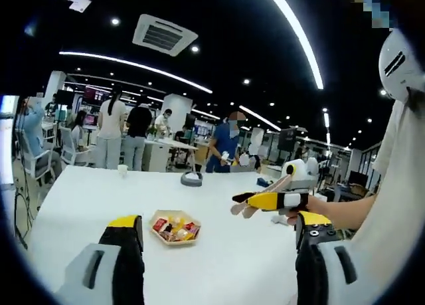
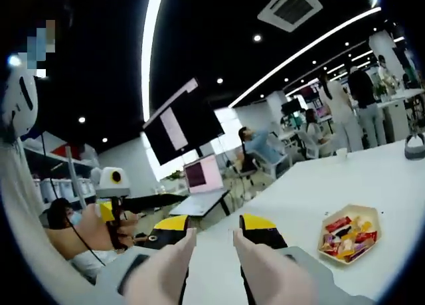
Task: Place the target food into the container with the food tongs after gripping and lifting it, then release it inside without dropping or visibly crushing the food.
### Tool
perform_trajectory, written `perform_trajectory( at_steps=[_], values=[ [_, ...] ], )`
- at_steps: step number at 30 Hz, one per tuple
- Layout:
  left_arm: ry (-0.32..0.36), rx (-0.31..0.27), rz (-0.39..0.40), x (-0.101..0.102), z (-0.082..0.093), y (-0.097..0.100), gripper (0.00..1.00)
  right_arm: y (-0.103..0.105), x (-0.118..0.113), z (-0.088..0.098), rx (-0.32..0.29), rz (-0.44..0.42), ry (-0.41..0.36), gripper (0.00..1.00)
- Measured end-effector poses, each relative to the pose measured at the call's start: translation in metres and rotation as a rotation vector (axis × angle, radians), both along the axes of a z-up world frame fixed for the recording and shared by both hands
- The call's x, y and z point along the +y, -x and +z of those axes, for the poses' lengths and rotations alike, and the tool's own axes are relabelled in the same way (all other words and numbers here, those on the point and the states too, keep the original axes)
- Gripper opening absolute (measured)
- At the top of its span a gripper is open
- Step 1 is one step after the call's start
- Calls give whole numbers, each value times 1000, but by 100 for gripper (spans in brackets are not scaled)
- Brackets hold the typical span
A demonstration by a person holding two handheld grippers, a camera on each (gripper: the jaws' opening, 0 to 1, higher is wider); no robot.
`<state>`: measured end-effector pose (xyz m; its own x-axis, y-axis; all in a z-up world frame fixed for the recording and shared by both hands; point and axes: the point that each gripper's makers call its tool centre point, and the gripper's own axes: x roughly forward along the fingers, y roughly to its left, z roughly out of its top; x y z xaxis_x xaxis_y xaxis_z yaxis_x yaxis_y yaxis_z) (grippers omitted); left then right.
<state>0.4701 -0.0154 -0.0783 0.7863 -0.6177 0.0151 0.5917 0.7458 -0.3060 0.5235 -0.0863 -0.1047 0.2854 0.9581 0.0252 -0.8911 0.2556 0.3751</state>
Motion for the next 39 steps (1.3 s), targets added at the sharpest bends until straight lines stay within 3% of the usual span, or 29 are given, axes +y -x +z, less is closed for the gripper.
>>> perform_trajectory(
  at_steps=[1, 2, 4, 7, 9, 10, 11, 14, 17, 20, 26, 27, 29, 30, 31, 32, 33, 34, 36, 37, 39],
  values=[
    [23, -33, -24, -2, 5, 2, 67, 4, 2, 5, 12, 10, -21, 29],
    [21, -21, 0, 1, 4, -1, 57, 12, 6, 15, 23, 31, -61, 29],
    [-32, -14, 49, 6, -1, -6, 31, 19, 9, 23, 16, 52, -79, 29],
    [-70, 51, 88, 9, -12, -11, 0, 35, 14, 45, 3, 100, -145, 29],
    [-56, 37, 58, 0, -11, -15, 6, 44, 15, 62, 3, 131, -207, 29],
    [-19, -9, -13, -11, -2, -9, 4, 47, 14, 68, -3, 140, -225, 29],
    [61, -13, -70, -21, 5, -4, 3, 48, 14, 71, -1, 139, -231, 28],
    [159, -79, -130, -32, 24, 1, 0, 54, 14, 75, -1, 165, -243, 28],
    [210, -120, -245, -46, 36, 14, 0, 60, 13, 77, 7, 187, -260, 28],
    [225, -116, -394, -59, 38, 29, 0, 65, 9, 81, 19, 205, -280, 28],
    [181, -116, -421, -73, 40, 23, 0, 79, 7, 93, 24, 221, -321, 27],
    [176, -146, -488, -81, 44, 30, 0, 78, 7, 94, 3, 202, -324, 28],
    [153, -189, -523, -88, 49, 32, 0, 81, 5, 97, 30, 217, -350, 28],
    [206, -147, -498, -90, 55, 26, 0, 74, -2, 103, 45, 179, -400, 28],
    [228, -145, -496, -92, 58, 24, 0, 71, -6, 104, 45, 163, -408, 28],
    [217, -148, -492, -96, 57, 23, 0, 70, -10, 104, 45, 158, -405, 28],
    [211, -230, -486, -97, 63, 22, 0, 70, -13, 106, 40, 153, -417, 28],
    [181, -253, -480, -102, 62, 26, 0, 70, -17, 109, 48, 153, -428, 27],
    [187, -232, -478, -106, 64, 27, 0, 71, -20, 109, 49, 153, -430, 27],
    [211, -178, -468, -108, 63, 25, 0, 70, -23, 110, 49, 141, -436, 27],
    [180, -209, -448, -112, 60, 22, 0, 67, -26, 108, 32, 110, -424, 28]
  ],
)
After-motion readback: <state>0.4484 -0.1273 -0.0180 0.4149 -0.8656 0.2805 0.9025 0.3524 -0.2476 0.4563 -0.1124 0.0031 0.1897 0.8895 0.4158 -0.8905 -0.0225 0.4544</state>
